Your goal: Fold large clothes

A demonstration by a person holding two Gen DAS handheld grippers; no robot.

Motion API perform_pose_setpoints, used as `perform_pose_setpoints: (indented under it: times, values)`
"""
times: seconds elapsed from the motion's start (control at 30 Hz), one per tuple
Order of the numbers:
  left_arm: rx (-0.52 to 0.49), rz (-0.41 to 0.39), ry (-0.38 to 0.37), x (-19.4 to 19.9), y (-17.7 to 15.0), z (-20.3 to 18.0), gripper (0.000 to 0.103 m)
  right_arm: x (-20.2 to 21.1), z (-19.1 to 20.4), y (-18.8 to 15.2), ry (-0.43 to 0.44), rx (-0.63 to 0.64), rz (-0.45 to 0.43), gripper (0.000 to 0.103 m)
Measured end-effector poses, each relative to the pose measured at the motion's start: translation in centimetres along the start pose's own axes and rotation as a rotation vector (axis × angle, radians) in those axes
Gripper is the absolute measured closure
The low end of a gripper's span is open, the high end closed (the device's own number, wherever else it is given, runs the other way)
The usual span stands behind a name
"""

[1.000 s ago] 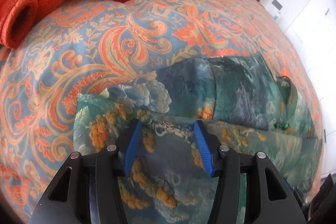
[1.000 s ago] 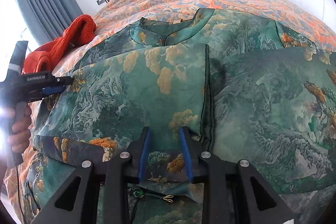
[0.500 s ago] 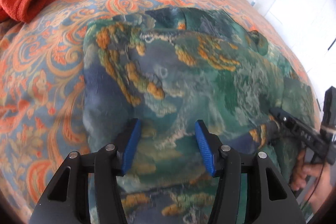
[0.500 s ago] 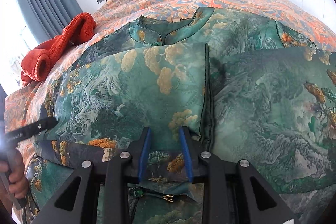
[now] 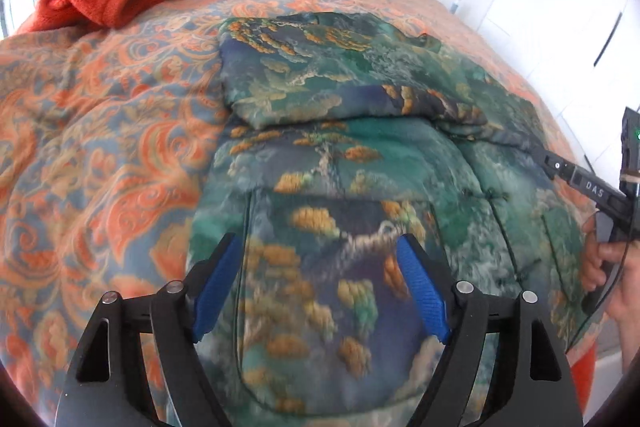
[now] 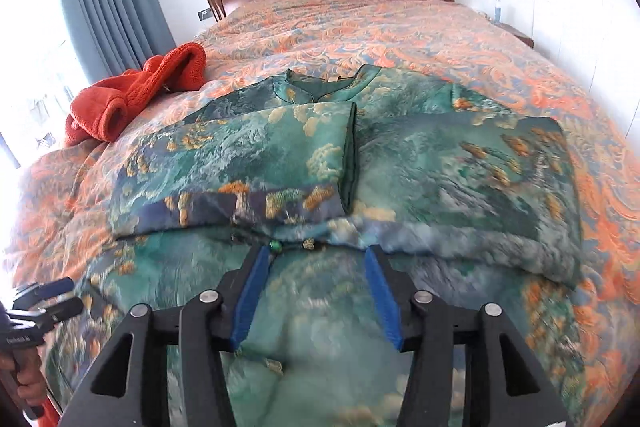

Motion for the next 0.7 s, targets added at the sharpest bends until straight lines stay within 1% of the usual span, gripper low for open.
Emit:
perform_pose_setpoints:
  times: [0.03,0.13,0.2,0.27,0.33,0.4,0.5,0.6,0.63,0.7]
  values:
    - [-0.011,-0.013,0.025,1.0,-0.9,-0.2,0.021,1.4,-0.5,-1.3,-0.034,0.024,-0.016,0.046]
    - [-0.064,-0.048,0.127,3.1,-2.7,-0.6,0.014,4.9,-1.7,-4.7,-0.122,0.095,-0.029,0.045]
    - [-0.088,-0.065,0.191,4.2,-3.6,-0.7,0.008,6.9,-2.8,-6.4,-0.177,0.112,-0.027,0.042]
    - [-0.098,-0.072,0.232,4.6,-4.1,-0.8,0.007,8.8,-4.0,-7.9,-0.236,0.102,-0.026,0.034]
    - [-0.105,-0.076,0.251,4.7,-4.4,-0.9,0.006,10.5,-5.5,-9.1,-0.306,0.077,-0.024,0.030]
    - [-0.109,-0.074,0.261,4.7,-4.7,-1.0,0.006,11.8,-6.8,-10.0,-0.354,0.041,-0.011,0.029]
    - [-0.106,-0.081,0.278,4.7,-4.9,-1.3,0.006,13.3,-8.1,-11.0,-0.386,-0.004,0.006,0.029]
    - [-0.074,-0.104,0.305,4.6,-5.1,-1.2,0.006,14.6,-8.5,-11.8,-0.417,0.004,-0.002,0.028]
    - [-0.057,-0.112,0.314,4.6,-5.2,-1.1,0.006,14.9,-8.6,-11.9,-0.432,0.015,-0.004,0.026]
    - [-0.033,-0.125,0.295,4.5,-5.5,-1.1,0.006,15.4,-8.7,-12.1,-0.461,0.033,-0.010,0.025]
Point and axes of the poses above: each gripper's, at about its wrist camera, not at the fingertips, and x roughly against the way its jaws point, z to its left, y to its top, the point moved 7 cm from there along -x, roughly the way its jaws point, and after that the axes turned 11 degrees about -y, right-handed, at the moved point
